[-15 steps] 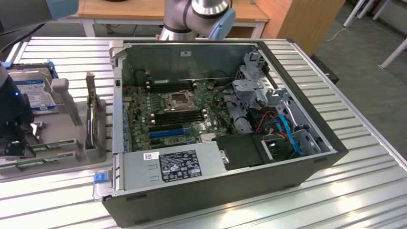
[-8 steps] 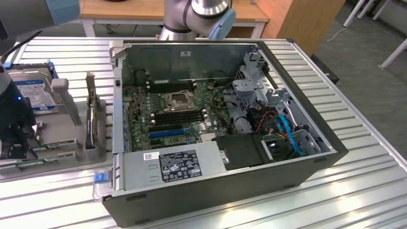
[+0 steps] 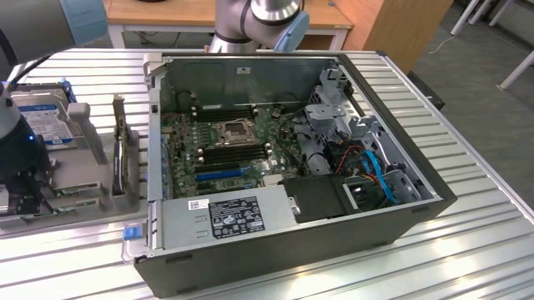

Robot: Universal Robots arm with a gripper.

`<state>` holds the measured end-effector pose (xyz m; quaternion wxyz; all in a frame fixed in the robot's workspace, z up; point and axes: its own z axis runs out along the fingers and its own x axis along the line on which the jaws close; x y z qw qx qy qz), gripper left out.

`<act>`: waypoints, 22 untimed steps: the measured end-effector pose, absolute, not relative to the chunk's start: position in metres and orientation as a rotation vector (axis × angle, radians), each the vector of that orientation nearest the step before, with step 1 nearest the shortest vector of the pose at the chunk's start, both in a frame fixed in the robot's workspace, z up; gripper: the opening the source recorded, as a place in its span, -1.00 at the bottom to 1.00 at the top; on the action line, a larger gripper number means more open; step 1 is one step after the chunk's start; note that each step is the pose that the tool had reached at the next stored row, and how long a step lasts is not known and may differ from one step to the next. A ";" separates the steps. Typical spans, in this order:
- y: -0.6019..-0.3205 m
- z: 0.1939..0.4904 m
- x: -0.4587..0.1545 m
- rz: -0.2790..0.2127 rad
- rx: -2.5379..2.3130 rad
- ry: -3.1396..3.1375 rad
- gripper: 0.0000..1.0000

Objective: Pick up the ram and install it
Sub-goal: 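Pick up the ram and move it above insertion slot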

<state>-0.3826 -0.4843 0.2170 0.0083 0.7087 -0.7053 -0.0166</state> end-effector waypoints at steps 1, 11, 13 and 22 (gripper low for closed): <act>-0.485 0.215 -0.383 -0.052 2.215 -2.204 -0.29; -0.488 0.197 -0.383 -0.052 2.215 -2.204 -0.29; -0.488 0.197 -0.383 -0.050 2.214 -2.203 -0.29; -0.484 0.196 -0.392 -0.046 2.215 -2.204 -0.29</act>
